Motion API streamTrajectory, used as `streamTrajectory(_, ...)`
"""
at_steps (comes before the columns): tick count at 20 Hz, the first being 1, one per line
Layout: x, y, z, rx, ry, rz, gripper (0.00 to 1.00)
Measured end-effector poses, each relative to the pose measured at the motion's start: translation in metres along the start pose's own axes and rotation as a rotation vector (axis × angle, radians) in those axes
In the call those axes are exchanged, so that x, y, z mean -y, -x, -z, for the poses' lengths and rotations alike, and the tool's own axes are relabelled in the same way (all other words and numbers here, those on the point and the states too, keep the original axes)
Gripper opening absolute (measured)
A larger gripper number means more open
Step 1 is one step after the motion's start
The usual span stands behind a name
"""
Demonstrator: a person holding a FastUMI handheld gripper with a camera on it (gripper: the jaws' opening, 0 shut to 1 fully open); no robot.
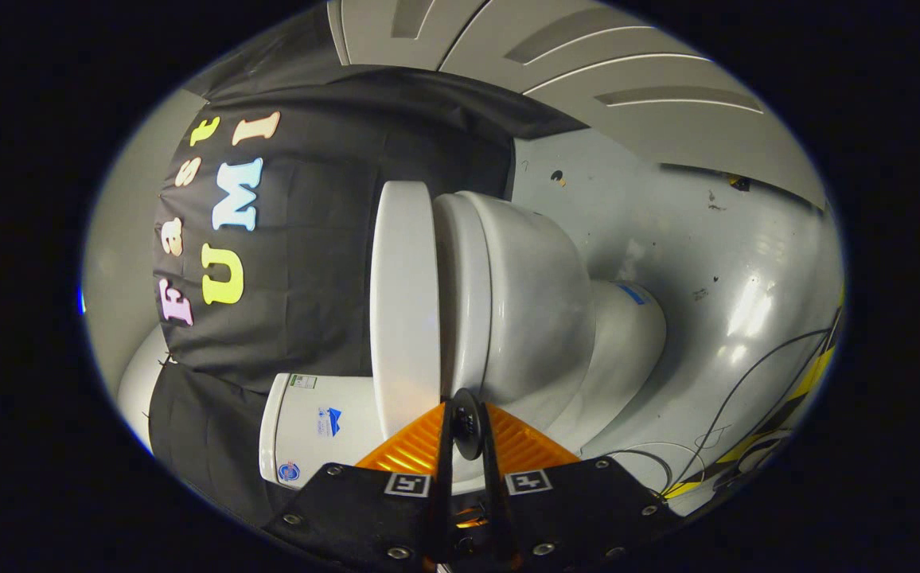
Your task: Open the toilet lid.
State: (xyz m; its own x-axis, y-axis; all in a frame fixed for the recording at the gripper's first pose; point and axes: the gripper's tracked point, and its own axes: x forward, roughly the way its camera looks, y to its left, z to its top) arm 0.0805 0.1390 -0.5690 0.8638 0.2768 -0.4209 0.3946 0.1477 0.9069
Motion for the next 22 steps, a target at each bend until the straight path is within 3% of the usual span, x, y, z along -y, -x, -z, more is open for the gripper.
streamTrajectory(7,-0.004,0.001,-0.001,0.007,0.021,-0.015,0.06)
streamTrajectory(10,-0.004,0.002,0.0,0.015,0.093,0.013,0.0)
streamTrajectory(14,-0.006,0.003,-0.001,0.016,0.104,0.025,0.0)
streamTrajectory(19,-0.011,0.007,-0.001,0.007,0.205,0.119,0.0)
streamTrajectory(22,-0.025,0.01,-0.003,0.026,0.239,0.118,0.0)
